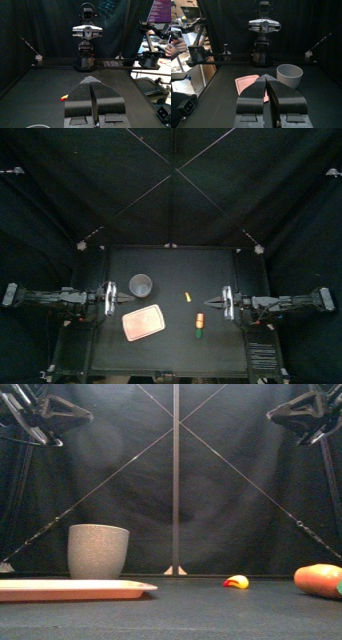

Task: Pick the shrimp then place it on the pink plate
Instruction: Pick the shrimp

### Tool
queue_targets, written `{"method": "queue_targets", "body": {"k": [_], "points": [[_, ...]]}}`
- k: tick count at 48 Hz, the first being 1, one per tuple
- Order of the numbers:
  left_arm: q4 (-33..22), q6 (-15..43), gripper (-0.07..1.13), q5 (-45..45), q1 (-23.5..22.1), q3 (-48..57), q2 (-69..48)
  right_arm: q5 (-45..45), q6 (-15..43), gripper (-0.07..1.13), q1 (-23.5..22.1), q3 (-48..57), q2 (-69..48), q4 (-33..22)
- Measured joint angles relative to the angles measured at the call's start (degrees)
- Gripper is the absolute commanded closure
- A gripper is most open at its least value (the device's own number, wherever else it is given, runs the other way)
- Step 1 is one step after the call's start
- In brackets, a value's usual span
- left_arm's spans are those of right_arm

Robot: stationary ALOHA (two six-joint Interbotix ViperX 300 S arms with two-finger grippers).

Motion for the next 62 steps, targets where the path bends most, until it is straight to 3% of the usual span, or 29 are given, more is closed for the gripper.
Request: {"method": "queue_targets", "body": {"k": [22, 28, 37, 42, 50, 62], "points": [[0.0, 0.26, 1.07, 5.36, 2.02, -2.11, 0.7, -0.7, 2.72, 0.92, -6.24, -4.31, 16.0, 14.41], [0.0, 0.0, 1.07, 5.63, 4.31, -2.2, 0.7, 0.7, 2.64, 0.77, -8.61, -6.68, 20.48, 18.98], [-0.09, 0.0, 1.07, 5.63, 4.66, -2.2, 0.7, 5.01, 2.81, 0.36, -11.69, -9.05, 26.19, 22.06], [0.0, 0.0, 1.07, 5.54, 4.66, -2.11, 0.7, 6.94, 2.72, 0.21, -12.83, -10.11, 29.0, 24.17], [-0.09, 0.0, 1.07, 5.63, 4.66, -2.11, 0.7, 10.99, 2.9, 0.17, -14.85, -11.87, 33.05, 28.83], [-0.09, 0.0, 1.07, 5.63, 4.66, -1.93, 0.79, 24.35, 2.99, 0.17, -18.98, -14.94, 40.61, 39.64]]}}
